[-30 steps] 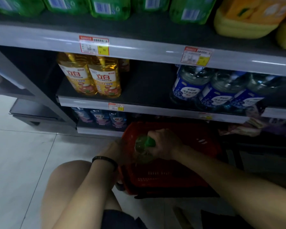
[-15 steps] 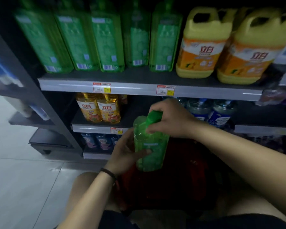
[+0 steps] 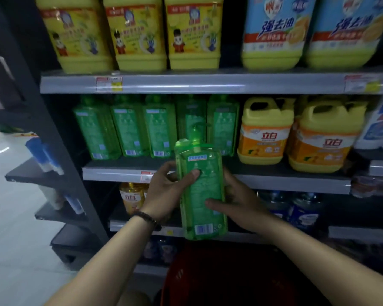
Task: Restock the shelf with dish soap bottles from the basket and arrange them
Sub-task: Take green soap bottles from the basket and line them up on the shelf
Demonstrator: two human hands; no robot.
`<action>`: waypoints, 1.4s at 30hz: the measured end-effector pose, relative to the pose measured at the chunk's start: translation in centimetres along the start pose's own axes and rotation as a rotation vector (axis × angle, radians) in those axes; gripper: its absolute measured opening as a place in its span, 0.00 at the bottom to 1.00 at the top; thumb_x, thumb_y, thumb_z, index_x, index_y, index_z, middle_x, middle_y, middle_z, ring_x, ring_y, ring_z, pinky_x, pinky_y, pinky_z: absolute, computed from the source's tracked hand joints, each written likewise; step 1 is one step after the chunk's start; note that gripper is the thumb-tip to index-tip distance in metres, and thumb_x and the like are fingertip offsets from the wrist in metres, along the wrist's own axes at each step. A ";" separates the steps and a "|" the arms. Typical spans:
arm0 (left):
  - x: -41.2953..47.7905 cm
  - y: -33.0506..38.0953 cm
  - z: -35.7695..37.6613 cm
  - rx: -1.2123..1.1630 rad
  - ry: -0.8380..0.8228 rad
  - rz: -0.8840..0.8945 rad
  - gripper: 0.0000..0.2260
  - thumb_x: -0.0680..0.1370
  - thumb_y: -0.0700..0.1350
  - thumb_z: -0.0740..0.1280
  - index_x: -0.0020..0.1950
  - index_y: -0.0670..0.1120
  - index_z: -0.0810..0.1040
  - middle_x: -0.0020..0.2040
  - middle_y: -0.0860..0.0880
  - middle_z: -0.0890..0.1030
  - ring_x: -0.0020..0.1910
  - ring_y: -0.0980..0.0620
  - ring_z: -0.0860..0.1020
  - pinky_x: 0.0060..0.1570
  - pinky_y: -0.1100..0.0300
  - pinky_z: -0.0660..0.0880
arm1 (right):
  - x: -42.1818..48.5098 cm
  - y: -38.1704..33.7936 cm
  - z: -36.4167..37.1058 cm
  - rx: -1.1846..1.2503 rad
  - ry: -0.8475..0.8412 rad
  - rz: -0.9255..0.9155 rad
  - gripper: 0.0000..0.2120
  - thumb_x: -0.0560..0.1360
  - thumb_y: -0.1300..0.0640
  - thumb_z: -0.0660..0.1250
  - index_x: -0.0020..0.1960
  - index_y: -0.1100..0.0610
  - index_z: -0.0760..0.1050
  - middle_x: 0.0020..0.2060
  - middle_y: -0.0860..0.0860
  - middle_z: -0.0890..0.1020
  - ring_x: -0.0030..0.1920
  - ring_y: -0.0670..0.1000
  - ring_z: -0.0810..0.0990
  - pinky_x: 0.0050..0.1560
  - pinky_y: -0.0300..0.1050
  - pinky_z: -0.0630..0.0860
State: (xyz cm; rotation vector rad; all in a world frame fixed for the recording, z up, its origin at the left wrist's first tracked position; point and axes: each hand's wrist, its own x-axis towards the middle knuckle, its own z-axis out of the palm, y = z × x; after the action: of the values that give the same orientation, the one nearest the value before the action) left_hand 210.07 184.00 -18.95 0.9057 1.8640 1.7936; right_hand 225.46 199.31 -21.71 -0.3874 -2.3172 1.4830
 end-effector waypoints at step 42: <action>14.1 -0.4 0.2 0.655 0.248 0.192 0.19 0.79 0.41 0.73 0.69 0.43 0.76 0.55 0.42 0.85 0.52 0.42 0.84 0.53 0.52 0.80 | 13.4 -0.8 -4.5 -0.364 0.347 -0.088 0.23 0.83 0.59 0.68 0.77 0.55 0.73 0.62 0.57 0.85 0.58 0.53 0.85 0.59 0.44 0.80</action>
State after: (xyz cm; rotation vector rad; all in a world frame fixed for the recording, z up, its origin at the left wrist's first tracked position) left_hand 200.13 193.79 -17.23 1.1463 2.6848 1.4493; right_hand 215.39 208.17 -17.18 -0.5786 -2.2759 0.8672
